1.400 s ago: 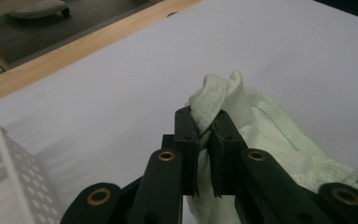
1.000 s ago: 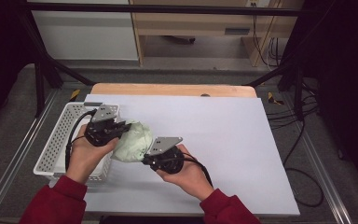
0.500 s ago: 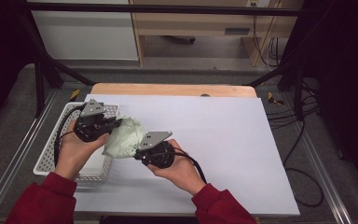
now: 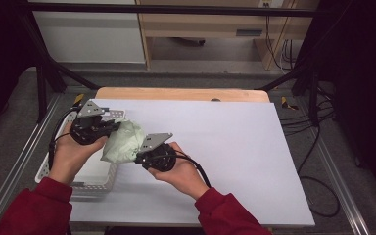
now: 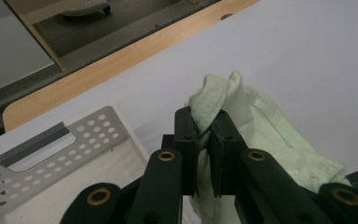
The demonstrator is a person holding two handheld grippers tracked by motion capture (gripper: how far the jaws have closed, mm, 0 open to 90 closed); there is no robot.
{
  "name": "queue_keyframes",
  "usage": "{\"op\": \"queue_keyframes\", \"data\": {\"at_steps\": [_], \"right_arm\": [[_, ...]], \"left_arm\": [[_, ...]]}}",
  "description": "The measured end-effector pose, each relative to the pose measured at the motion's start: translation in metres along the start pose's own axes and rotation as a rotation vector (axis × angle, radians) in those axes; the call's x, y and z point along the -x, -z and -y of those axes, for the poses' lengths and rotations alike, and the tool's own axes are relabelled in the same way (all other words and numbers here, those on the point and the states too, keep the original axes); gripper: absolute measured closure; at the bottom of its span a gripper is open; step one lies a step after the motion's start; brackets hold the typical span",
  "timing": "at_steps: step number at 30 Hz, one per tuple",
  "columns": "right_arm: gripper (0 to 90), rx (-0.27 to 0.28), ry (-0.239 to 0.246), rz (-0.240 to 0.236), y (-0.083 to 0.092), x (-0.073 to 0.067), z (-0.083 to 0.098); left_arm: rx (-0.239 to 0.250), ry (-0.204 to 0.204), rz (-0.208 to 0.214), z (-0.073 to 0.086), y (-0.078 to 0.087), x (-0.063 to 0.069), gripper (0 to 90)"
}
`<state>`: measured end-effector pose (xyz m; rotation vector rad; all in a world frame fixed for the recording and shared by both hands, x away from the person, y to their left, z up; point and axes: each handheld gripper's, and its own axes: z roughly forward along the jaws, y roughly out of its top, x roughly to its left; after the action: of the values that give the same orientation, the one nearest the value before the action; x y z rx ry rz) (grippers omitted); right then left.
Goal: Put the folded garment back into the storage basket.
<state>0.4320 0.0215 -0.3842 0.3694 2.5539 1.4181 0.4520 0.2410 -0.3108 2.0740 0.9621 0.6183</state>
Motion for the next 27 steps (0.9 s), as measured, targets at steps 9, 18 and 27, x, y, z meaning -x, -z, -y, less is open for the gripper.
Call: {"op": "queue_keyframes", "data": {"at_steps": [9, 18, 27], "right_arm": [[85.4, -0.002, 0.008, -0.010, -0.006, 0.003, -0.007], [85.4, 0.008, 0.006, -0.017, -0.010, 0.004, -0.015], [85.3, 0.015, 0.007, -0.028, -0.021, 0.005, -0.025]], "left_arm": [[-0.007, 0.008, -0.014, 0.000, 0.003, -0.007, 83.0], [-0.019, 0.027, -0.031, 0.003, 0.010, -0.018, 83.0], [-0.022, 0.048, -0.050, 0.009, 0.017, -0.029, 83.0]]}}
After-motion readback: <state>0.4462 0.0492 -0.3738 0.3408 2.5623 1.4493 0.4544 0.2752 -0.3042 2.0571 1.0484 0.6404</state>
